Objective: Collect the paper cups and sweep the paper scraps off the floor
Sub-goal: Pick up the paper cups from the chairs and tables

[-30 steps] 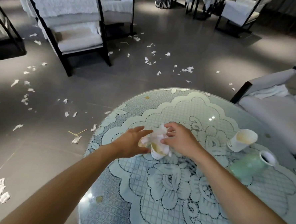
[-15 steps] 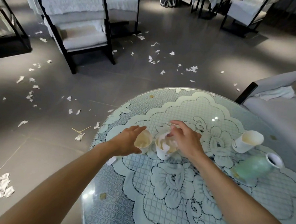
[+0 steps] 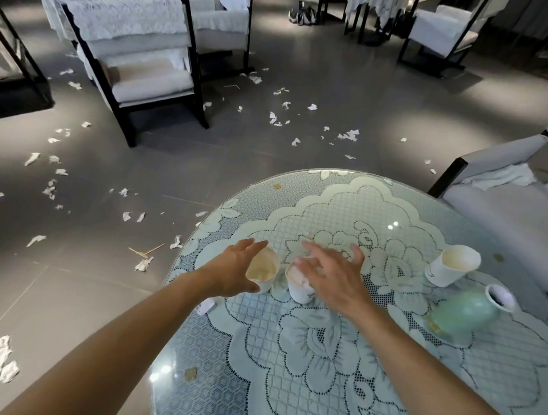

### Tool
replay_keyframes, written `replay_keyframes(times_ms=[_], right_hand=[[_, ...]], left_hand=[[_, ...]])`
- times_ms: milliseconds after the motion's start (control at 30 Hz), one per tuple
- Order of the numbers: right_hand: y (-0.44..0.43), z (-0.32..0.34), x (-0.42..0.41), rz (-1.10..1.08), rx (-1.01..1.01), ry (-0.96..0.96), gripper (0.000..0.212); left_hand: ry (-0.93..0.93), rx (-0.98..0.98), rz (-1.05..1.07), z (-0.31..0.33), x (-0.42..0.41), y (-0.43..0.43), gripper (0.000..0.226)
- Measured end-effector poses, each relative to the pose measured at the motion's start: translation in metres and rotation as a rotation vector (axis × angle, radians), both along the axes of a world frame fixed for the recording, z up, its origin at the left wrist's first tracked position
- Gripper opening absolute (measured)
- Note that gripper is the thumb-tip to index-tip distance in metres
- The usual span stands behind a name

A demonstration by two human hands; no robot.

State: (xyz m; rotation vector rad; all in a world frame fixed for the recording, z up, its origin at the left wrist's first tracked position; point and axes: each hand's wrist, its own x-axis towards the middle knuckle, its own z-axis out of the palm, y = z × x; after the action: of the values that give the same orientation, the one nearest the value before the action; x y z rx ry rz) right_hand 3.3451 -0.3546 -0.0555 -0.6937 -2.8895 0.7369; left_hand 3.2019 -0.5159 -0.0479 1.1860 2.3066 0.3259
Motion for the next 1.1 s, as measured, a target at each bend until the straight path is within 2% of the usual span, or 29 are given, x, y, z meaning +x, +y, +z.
replay_keyframes(times_ms=[67,100,167,300,533,700,800,1000,1100], right_hand=[[-0.002,-0.007,0.004,0.096,0.074,-0.153,0.069],[-0.002,-0.01,0.005,0.105,0.05,-0.178,0.072],[0.001,-0.012,0.008,0.058,-0.045,-0.137,0.076],[0.02,-0.006,0.022,-0.099,-0.092,-0.003,0.08],[0.042,-0.015,0.058,-0.181,-0.124,-0.012,0.1],[0.048,-0.018,0.071,-0.155,-0.02,-0.017,0.103],[0.059,-0.018,0.079,-0.266,-0.006,0.012,0.099],[0.085,-0.016,0.088,-0.614,-0.186,0.113,0.102],[0.094,-0.012,0.084,-0.711,-0.255,0.102,0.106]], left_hand=[[0.001,-0.01,-0.005,-0.001,-0.001,0.001,0.098],[0.002,-0.015,-0.011,-0.002,0.0,0.002,0.098],[0.012,-0.02,-0.021,-0.004,0.001,0.004,0.097],[-0.001,0.017,0.021,-0.006,0.006,0.015,0.091],[-0.049,0.067,-0.03,-0.007,0.03,0.052,0.095],[-0.052,0.07,-0.084,-0.008,0.044,0.072,0.095],[-0.048,0.058,-0.107,-0.009,0.048,0.08,0.096],[-0.04,0.065,-0.135,-0.012,0.046,0.087,0.097],[-0.043,0.073,-0.133,-0.014,0.041,0.088,0.096]])
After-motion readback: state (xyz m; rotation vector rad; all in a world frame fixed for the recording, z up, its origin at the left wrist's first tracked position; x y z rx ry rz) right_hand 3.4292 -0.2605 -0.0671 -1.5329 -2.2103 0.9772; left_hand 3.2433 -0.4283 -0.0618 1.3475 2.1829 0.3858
